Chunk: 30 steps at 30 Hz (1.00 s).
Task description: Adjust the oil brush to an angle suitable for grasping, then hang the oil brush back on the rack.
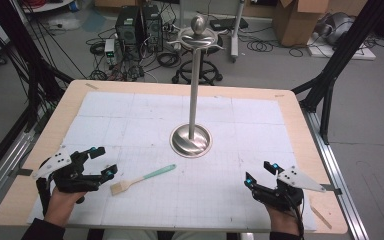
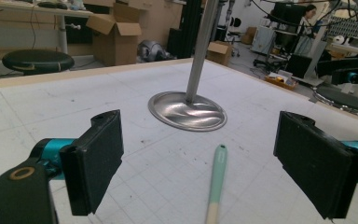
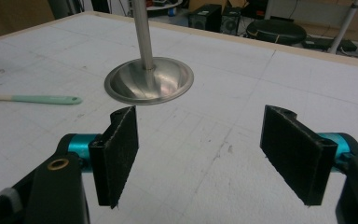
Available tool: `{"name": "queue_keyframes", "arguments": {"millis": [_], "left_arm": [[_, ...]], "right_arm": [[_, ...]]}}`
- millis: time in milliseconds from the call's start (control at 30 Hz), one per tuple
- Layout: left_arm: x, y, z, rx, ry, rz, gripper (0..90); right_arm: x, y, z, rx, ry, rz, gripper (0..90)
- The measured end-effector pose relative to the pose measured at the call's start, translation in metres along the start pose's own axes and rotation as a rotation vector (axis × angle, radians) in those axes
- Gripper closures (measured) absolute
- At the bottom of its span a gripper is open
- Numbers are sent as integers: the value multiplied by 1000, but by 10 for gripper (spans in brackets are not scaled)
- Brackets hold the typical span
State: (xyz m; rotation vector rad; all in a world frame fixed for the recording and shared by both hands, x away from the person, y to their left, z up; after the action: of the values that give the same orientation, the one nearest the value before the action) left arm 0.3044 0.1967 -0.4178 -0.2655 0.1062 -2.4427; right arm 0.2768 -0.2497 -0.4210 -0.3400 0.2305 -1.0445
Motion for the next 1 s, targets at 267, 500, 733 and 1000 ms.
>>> {"name": "queue_keyframes", "arguments": {"millis": [267,500,733,1000], "left_arm": [[1,3,-1,-14,-12,-4,164],[4,7,-3,-32,-13,-12,164],[8,12,-8,-80,-5,-26,166],[21,22,-14,-136,32,-63,175]], "right_arm": [[1,1,-1,-4,-3,2,267],[0,-1,-2,-10,-12,-1,268],[-1,2,-2,-15,-17,6,268],[-4,1,-3,-17,-33,26,268]]}}
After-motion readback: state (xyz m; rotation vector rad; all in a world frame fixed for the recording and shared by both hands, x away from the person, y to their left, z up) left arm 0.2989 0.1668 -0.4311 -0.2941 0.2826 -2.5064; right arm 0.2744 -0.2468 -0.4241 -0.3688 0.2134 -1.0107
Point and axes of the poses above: each handheld gripper's, and its own axes: y roughly forward along the jaws, z roughly out of its top, x roughly to its right, the point moved 8 cm from there along y, roughly forward along the jaws, and after that the axes turned 1 degree about -x, right-handed, at the moved point
